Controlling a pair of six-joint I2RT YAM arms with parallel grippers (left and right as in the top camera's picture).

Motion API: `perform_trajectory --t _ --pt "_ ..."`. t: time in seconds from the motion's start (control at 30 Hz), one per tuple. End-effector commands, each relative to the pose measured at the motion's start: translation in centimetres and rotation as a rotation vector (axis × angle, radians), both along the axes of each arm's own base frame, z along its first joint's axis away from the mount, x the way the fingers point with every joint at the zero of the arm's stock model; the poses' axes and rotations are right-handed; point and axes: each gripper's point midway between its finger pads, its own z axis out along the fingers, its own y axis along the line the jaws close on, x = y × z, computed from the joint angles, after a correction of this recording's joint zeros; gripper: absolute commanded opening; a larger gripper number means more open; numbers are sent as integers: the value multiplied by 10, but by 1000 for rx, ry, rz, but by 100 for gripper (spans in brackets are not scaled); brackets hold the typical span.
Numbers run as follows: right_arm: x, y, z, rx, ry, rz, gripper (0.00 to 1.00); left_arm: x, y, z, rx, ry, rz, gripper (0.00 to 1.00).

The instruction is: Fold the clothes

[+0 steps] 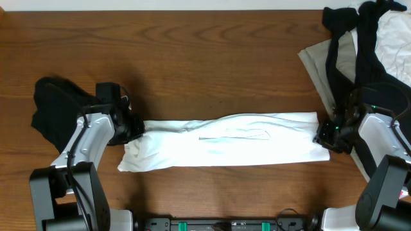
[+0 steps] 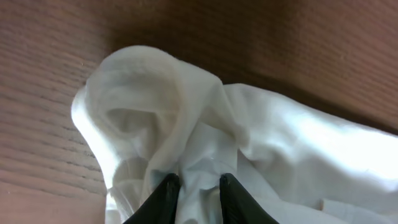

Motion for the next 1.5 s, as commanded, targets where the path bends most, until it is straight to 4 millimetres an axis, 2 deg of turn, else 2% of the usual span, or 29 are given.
perform_trajectory --t 0.0,0.57,0.63,0.73,0.97,1.13,1.33,1.47 --pt "0 4 -2 10 -2 17 33 -4 2 -3 14 20 -2 25" --pt "-7 6 -19 8 -15 17 32 -4 2 -3 14 20 -2 25" --pt "-6 5 -19 6 -20 17 25 -4 2 -3 14 20 -2 25" --pt "-2 4 -19 2 -34 17 2 -4 2 -3 14 20 -2 25" --pt "7 2 -15 -8 -65 16 1 -4 2 -3 14 20 -2 25" --pt "33 0 4 15 -144 12 1 -4 2 -3 14 20 -2 25" --pt "81 -5 48 35 -300 19 1 -4 2 -3 14 20 -2 25" --pt "103 -12 72 11 -372 24 1 -4 2 -3 14 19 -2 25"
